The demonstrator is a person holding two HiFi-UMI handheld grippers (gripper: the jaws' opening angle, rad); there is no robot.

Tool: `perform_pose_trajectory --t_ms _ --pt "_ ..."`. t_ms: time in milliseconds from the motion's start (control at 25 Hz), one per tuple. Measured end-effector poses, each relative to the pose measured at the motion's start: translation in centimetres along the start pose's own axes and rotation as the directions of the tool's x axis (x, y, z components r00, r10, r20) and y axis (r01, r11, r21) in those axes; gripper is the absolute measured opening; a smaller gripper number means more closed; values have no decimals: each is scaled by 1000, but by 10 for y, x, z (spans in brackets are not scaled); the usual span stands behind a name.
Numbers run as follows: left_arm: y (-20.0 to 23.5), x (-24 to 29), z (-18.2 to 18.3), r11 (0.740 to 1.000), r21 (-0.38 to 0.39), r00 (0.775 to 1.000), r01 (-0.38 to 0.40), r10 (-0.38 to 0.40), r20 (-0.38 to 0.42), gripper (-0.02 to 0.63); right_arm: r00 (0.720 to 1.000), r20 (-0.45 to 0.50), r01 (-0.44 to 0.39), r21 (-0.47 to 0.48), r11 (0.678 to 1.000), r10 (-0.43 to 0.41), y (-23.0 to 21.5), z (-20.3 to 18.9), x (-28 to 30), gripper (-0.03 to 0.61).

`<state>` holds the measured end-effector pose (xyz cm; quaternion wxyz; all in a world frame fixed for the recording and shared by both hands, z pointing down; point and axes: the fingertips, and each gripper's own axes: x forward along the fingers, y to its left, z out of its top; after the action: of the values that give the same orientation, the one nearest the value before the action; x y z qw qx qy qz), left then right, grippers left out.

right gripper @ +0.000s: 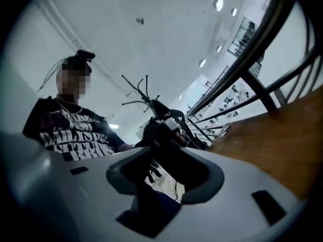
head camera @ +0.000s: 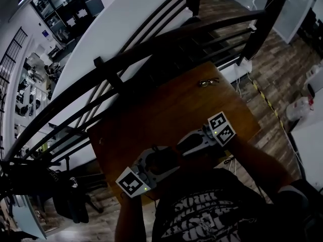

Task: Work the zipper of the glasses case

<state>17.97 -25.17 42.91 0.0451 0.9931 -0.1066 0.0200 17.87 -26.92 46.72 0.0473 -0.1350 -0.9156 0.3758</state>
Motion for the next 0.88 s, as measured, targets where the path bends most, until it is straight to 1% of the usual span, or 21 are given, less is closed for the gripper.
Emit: perform_pose_trajectory --t_ms 80,120,160,200,280,400,520,600,720,800,880 --pt "-3 5 1 1000 7 1000 5 -5 -3 261 997 -71 12 -60 998 -17 5 -3 8 149" --pt "-3 6 1 1000 1 1000 0 0 -3 261 996 -88 20 -77 997 -27 5 -4 10 149" --pt "-3 6 0 1000 -7 1000 -5 5 -3 261 995 -96 29 -88 996 -38 5 -5 10 145" --pt "-3 5 -1 1000 -13 1000 -8 8 -2 261 994 -97 36 -96 995 -45 4 -6 9 105" --pt "-4 3 -5 1000 -10 1000 -6 6 -12 261 993 -104 38 -111 993 -50 2 -11 9 74" --pt "-4 3 -13 1000 9 1000 -6 6 -29 261 989 -129 60 -130 990 -77 -3 -16 9 48" --pt "-3 3 -16 1000 12 999 -23 24 -41 261 984 -150 75 -145 987 -97 -4 -18 7 28" --pt "-1 3 -19 999 42 998 -26 29 -60 261 983 -159 70 -140 988 -93 -3 -19 4 0" --pt "-2 5 -18 998 61 997 -12 16 -70 262 986 -152 51 -112 992 -68 0 -20 3 -2" --pt "-2 6 -22 997 78 995 -10 18 -99 262 988 -139 49 -89 995 -61 0 -20 2 -2" --pt "-1 5 -30 995 96 989 -7 21 -144 262 990 -129 53 -63 997 -61 -2 -21 1 -2"
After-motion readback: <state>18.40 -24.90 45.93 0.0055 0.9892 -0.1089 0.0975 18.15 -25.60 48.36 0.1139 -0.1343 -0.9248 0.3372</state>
